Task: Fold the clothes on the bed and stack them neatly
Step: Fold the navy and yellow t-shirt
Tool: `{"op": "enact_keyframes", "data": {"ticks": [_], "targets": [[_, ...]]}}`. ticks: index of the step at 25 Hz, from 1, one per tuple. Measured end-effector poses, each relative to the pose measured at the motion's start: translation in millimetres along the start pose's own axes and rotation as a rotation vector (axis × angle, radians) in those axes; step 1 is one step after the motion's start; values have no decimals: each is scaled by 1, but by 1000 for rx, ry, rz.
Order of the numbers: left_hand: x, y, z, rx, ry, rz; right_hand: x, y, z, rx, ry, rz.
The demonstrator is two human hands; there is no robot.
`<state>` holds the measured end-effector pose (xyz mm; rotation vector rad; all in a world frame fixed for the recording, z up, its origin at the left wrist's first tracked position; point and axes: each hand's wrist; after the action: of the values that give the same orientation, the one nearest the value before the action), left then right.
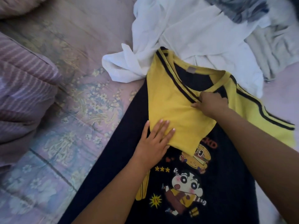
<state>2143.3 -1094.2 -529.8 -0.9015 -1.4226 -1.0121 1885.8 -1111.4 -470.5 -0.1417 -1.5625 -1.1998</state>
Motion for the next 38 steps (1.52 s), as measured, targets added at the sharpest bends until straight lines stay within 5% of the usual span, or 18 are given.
{"op": "enact_keyframes", "data": {"ticks": [7, 10, 12, 16, 22, 27, 30, 34, 38], "targets": [[12, 62, 25, 188, 153, 21, -24, 31, -28, 34, 4, 322], [17, 160, 36, 355, 206, -60, -91, 122, -48, 272, -192, 414], [19, 229, 41, 425, 204, -133, -140, 193, -66, 300, -516, 294], [23, 317, 50, 402, 230, -316, -200, 293, -112, -94, -1179, -149], [43, 318, 26, 558, 425, -466, -216, 334, -165, -278, -1177, -466], [51, 319, 22, 538, 901, -217, -227, 355, -167, -298, -1328, -265], [52, 333, 17, 496, 1047, -215, -253, 383, -156, -401, -1440, -220], [40, 346, -7, 855, 900, -27, -289, 414, -156, -306, -1366, -334], [28, 353, -14, 995, 1106, -211, -304, 435, -156, -429, -1474, -155]]}}
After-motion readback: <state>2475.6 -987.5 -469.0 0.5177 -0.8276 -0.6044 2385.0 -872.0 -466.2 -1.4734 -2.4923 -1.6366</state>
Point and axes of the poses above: each hand's wrist, its own y-axis away from the middle knuckle, its own x-axis out of the back of the hand, z = x × y, and after that the axes turned 4 degrees about -x, right-handed
